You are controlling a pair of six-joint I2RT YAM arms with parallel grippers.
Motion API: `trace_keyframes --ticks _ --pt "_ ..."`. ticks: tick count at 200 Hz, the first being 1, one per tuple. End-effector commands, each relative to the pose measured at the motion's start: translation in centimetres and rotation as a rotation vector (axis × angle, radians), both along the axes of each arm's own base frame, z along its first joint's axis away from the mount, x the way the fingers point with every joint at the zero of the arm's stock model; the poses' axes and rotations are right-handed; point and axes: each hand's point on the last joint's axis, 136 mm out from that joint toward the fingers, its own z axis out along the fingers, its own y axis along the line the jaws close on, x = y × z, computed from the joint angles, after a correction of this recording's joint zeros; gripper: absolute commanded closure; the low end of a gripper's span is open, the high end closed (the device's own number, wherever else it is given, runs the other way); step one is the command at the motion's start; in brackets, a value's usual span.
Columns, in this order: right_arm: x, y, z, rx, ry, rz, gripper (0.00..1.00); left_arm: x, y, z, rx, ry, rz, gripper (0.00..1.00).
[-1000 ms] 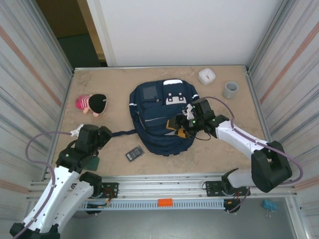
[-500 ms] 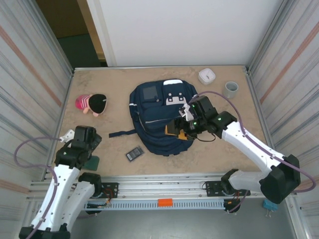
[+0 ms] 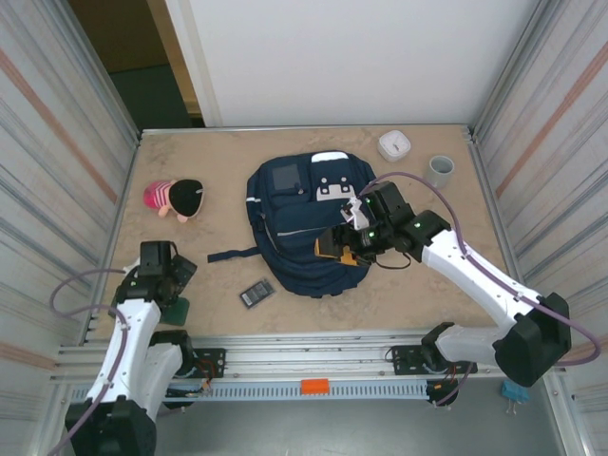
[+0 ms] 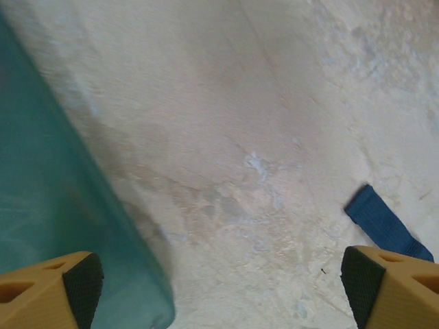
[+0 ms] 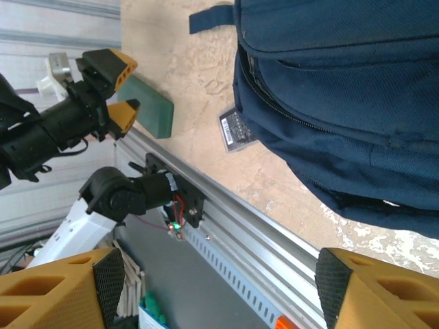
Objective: Pack books, pencil case, and school supplies into a backpack
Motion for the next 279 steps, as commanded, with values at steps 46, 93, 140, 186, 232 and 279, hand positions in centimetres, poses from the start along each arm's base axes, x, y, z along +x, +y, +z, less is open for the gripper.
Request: trace_keyframes --ticks 46,93,140,186,232,279 --pt "0.5 0.7 -1.0 0.0 -0.011 0.026 0.25 3.1 -3.1 -2.3 -0.158 -0.025 -0.118 0.11" --pt "0.8 1.1 -1.0 0.009 -0.008 0.029 0.25 3.7 -5.2 -1.2 -0.176 -0.033 -0.191 0.1" --pt "0.9 1.1 -1.1 0.007 -0.01 0.03 0.25 1.3 -1.3 1.7 -0.046 -0.014 -0.024 0.01" --pt "0.8 1.1 -1.1 0.008 -0.013 0.039 0.25 -0.2 2.3 1.7 -0.013 -0.009 0.09 0.01" --pt "0.7 0.9 -1.3 0.0 -0.018 0.036 0.25 -0.4 4.2 0.2 0.019 0.008 0.162 0.01" --pt "0.8 0.9 -1.5 -0.006 -0.019 0.034 0.25 -0.6 4.4 -1.7 0.013 0.058 0.181 0.01"
